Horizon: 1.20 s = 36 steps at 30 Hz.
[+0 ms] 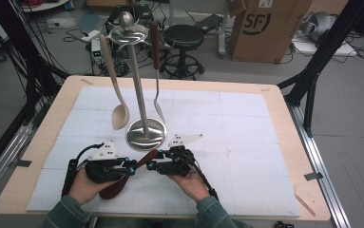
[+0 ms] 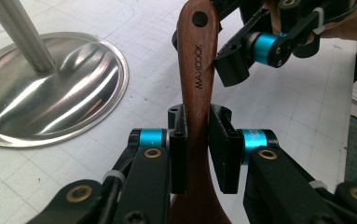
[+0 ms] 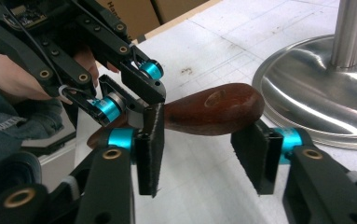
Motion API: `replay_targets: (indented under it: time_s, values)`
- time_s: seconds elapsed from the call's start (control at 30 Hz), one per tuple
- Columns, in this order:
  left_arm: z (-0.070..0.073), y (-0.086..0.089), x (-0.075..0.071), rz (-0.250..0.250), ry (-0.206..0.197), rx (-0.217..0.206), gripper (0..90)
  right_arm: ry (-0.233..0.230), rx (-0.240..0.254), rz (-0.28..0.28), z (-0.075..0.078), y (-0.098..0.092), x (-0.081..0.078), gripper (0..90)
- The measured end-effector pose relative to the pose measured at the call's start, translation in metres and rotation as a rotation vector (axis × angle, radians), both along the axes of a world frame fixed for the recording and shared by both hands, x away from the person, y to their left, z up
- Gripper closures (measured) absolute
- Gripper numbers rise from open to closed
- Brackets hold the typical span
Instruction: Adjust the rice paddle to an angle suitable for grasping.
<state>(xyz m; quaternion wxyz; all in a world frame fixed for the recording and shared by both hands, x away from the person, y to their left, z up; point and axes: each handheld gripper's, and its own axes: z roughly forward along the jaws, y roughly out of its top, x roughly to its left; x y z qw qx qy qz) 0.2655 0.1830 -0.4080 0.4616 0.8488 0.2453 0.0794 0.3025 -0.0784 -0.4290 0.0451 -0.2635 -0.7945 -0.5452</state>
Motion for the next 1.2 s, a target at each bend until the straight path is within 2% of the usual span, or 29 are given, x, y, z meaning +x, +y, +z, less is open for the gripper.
replay_targets:
  time_s: [0.17, 0.4, 0.53, 0.57, 0.93, 1.2]
  values:
    - [-0.002, 0.004, 0.002, -0.012, 0.038, -0.021, 77.0, -0.001, 0.006, 0.001, 0.001, 0.001, 0.0, 56.0]
    - [-0.008, 0.011, 0.005, -0.009, 0.091, -0.02, 65.3, -0.007, 0.019, -0.002, 0.003, 0.003, 0.0, 56.5]
    - [-0.011, 0.012, 0.006, -0.022, 0.114, -0.016, 68.9, -0.005, 0.025, -0.003, 0.005, 0.004, 0.0, 55.8]
    - [-0.011, 0.011, 0.006, -0.022, 0.108, -0.013, 71.9, -0.004, 0.023, -0.005, 0.005, 0.005, 0.001, 55.3]
    - [-0.006, 0.003, 0.001, -0.024, 0.058, -0.011, 74.4, 0.017, 0.054, -0.002, 0.007, 0.01, 0.0, 54.4]
    - [-0.001, 0.005, 0.0, -0.024, 0.053, -0.06, 74.0, 0.023, 0.081, 0.022, 0.016, 0.012, -0.002, 60.8]
